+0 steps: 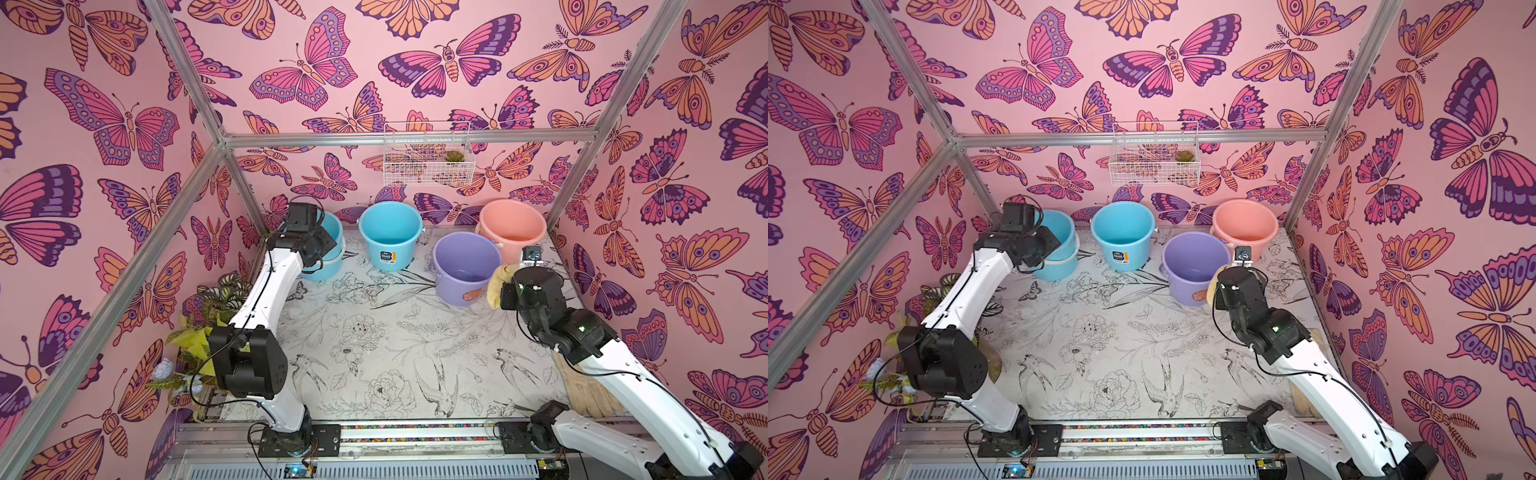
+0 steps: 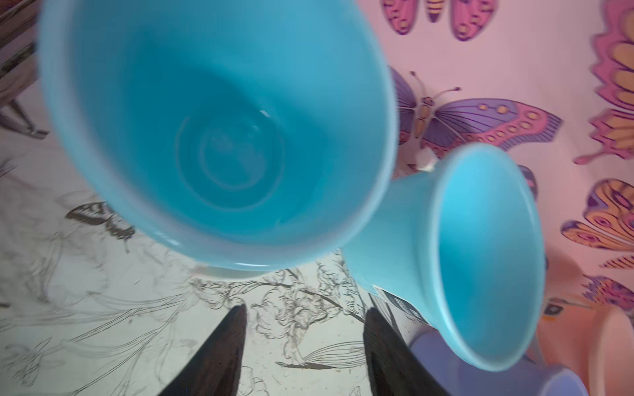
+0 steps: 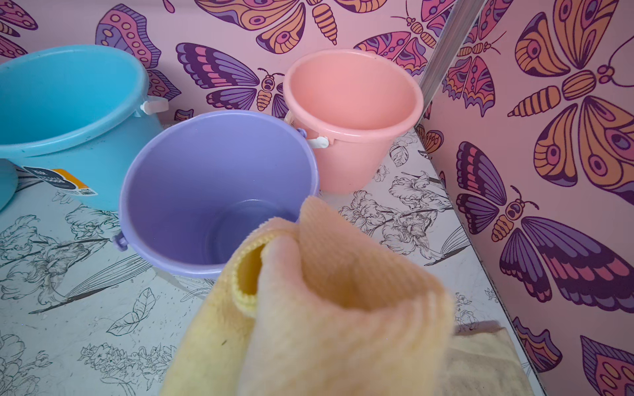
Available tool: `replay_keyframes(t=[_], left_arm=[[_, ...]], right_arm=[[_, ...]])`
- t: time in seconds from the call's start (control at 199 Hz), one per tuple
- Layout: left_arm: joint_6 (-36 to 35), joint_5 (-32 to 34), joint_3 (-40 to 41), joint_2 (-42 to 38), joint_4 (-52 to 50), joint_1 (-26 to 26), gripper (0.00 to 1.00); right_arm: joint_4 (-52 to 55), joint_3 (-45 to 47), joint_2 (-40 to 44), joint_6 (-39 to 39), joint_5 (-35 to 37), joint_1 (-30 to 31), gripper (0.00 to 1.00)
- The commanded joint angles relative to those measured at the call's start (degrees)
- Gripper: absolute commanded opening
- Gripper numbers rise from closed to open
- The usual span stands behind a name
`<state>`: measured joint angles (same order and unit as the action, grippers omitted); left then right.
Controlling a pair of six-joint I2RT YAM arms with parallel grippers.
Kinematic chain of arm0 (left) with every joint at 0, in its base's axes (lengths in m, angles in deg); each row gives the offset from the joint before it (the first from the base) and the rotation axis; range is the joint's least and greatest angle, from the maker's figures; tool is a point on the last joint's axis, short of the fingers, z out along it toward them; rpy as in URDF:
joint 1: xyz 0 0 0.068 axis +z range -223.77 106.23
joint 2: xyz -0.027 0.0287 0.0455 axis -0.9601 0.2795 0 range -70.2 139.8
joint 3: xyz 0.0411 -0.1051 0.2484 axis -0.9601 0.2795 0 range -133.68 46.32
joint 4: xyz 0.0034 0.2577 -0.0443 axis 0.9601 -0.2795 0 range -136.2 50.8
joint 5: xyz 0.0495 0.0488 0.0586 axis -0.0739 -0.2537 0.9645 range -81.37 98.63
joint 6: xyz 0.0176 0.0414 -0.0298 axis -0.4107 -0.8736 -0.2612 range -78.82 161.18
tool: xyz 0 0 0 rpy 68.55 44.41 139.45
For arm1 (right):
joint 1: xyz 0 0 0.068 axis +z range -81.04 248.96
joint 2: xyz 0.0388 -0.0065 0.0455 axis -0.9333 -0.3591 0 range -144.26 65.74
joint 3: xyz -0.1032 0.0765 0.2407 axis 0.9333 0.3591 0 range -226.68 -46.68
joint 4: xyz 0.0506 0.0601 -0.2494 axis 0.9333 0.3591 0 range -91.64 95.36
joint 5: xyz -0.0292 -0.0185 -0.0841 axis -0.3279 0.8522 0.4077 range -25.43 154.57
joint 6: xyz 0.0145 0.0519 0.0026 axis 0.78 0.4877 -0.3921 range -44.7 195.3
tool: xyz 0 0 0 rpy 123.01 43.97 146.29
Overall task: Wipe the inside of the bucket with a cloth
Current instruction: Pick up the bucket from the corner of the board.
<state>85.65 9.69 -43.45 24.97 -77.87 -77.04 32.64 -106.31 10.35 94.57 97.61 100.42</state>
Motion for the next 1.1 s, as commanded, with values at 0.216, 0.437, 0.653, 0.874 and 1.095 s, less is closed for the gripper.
replay_keyframes(t=[0.216, 0.437, 0.653, 0.874, 1.095], left_arm=[[1.86, -2.53, 1.34, 1.71, 1.76, 7.45, 0.67], [1.15, -3.63, -2.54, 7.71, 1.37, 9.67, 0.66], [0.3, -3.51, -2.82, 9.98, 1.24, 10.56, 0.54], [-0.76, -3.17, -1.72, 8.55, 1.32, 11.44, 0.32], [-1.89, -2.98, 0.44, 4.83, 1.32, 11.83, 0.15]], right_arm=[[0.67, -0.61, 0.73, 0.07, -0.96, -0.54, 0.0], [1.71, -0.92, 1.43, -0.02, -0.4, -0.54, 0.0], [1.95, -1.31, 1.39, 0.05, -0.39, -0.53, 0.0], [2.38, -1.84, 1.34, 0.33, -0.87, -0.53, 0.0], [3.17, -2.49, 1.33, 0.24, -1.79, -0.53, 0.0]])
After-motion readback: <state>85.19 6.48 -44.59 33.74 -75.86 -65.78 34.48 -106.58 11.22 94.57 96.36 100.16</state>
